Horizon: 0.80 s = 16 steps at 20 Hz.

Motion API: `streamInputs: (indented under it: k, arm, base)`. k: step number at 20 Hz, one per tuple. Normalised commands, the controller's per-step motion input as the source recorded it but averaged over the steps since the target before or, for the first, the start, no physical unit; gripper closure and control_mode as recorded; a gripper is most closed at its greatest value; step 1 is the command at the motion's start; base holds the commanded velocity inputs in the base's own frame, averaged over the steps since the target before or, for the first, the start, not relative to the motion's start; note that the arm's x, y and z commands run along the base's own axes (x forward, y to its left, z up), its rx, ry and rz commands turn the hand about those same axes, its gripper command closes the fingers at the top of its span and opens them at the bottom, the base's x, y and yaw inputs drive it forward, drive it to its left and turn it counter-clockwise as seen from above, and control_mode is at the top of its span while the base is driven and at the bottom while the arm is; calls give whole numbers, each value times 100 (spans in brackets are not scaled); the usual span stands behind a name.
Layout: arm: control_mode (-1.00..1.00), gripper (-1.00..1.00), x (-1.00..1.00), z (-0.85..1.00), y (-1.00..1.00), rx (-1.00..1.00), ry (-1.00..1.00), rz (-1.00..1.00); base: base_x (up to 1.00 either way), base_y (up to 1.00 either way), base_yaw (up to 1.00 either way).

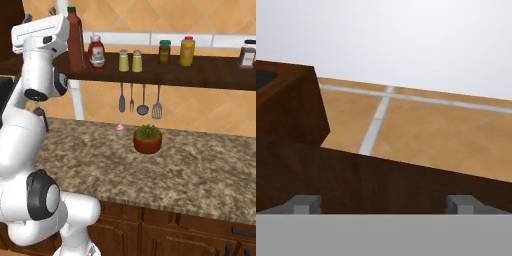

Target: Put the shaker and condiment bottle from the counter next to their counterparts in the cabinet.

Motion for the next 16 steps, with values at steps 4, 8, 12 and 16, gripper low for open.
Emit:
streamInputs:
  k: [4,8,12,16]
  arm:
    - [-100,-100,-100,-65,-1,0,-30,0]
    - [-100,-100,-100,-88,0,0,-20,0]
    - [-100,-100,-100,-100,4,-9,8,4]
    - [-100,-100,-100,-100,12,-8,17,11]
  base:
    - [0,0,0]
    - [0,0,0]
    - [0,0,0]
    - [0,0,0]
